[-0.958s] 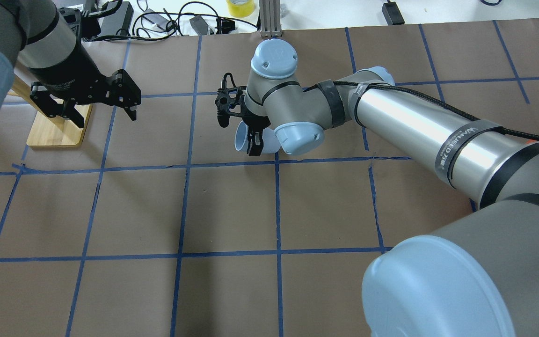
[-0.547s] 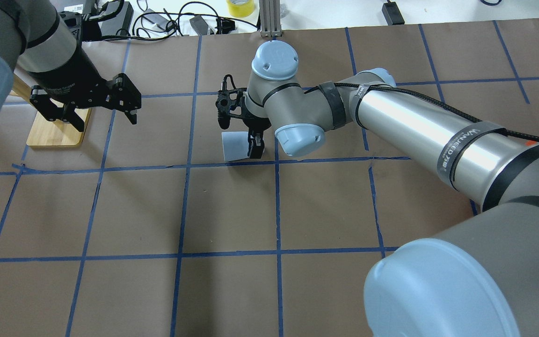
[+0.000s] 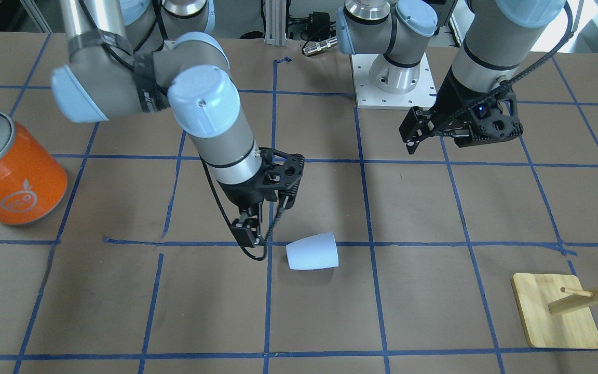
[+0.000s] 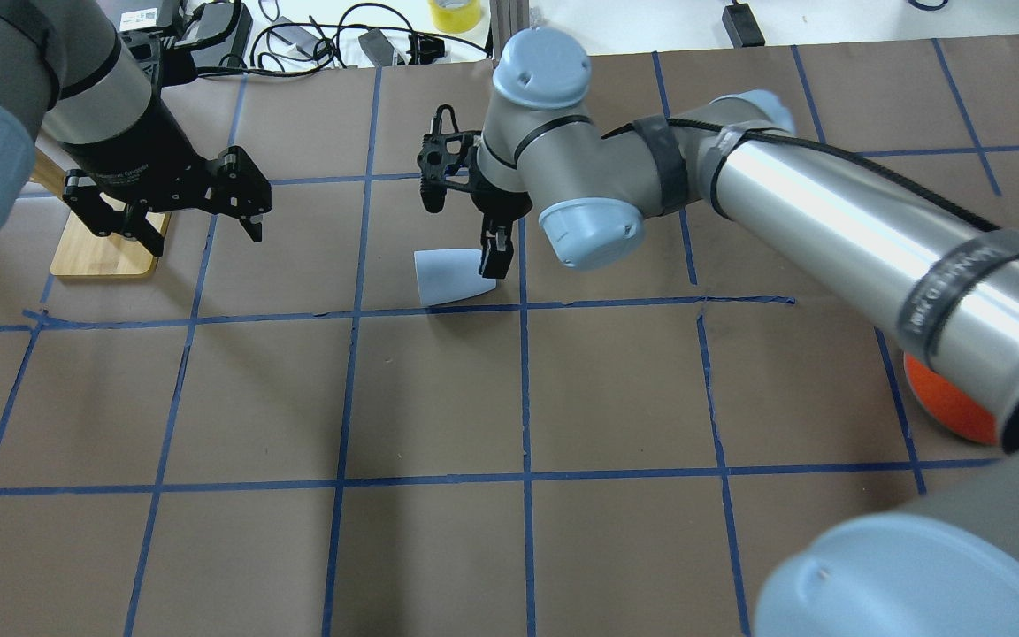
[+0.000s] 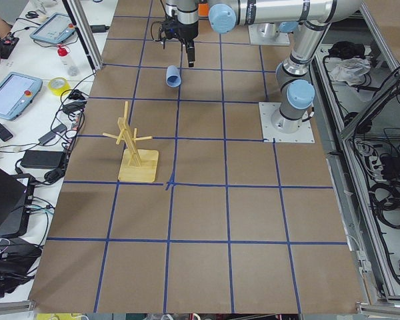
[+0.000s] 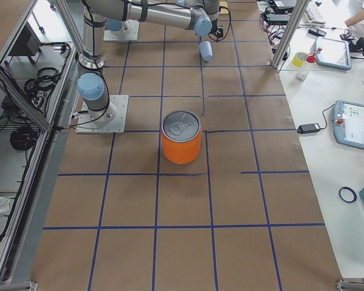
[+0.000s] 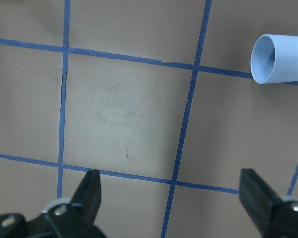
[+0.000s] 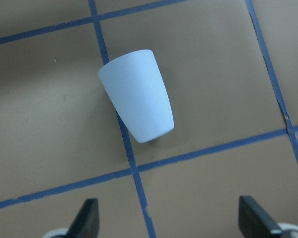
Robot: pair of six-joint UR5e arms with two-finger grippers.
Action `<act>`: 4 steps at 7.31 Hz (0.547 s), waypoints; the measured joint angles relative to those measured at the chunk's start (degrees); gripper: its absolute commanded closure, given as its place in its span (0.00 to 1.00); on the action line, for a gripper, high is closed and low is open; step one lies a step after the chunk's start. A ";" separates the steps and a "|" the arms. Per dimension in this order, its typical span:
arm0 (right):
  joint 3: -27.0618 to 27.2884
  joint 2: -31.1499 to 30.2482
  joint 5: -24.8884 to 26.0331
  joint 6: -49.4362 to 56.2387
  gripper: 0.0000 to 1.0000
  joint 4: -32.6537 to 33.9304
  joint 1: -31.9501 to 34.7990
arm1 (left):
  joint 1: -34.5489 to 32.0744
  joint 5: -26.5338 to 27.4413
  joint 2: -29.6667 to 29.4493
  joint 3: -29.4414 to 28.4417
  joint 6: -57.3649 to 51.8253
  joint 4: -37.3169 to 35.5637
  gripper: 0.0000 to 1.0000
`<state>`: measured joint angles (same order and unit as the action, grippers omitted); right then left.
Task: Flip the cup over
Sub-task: 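Lower the cup onto the table on its side and open the right gripper, then grasp the lying cup's rim with the left gripper while the right arm withdraws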
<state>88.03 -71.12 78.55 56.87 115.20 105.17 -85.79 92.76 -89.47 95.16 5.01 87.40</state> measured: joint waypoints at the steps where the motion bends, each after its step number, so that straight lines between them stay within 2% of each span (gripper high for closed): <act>1: -0.08 -4.09 0.59 -3.82 0.00 -5.81 -2.29 | 0.47 -0.20 -0.22 1.06 -0.47 -0.56 0.00; 2: -0.14 -7.87 2.10 -7.24 0.00 -11.47 -4.56 | 0.89 -0.50 -0.99 2.12 -1.10 -1.94 0.00; 4: -0.21 -13.47 4.61 -17.50 0.00 -17.57 -8.14 | 1.27 -2.56 -3.93 4.62 -1.30 -7.92 0.00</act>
<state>87.82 -84.60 83.15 39.37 97.63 97.04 -84.52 90.19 -93.40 99.79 3.71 79.49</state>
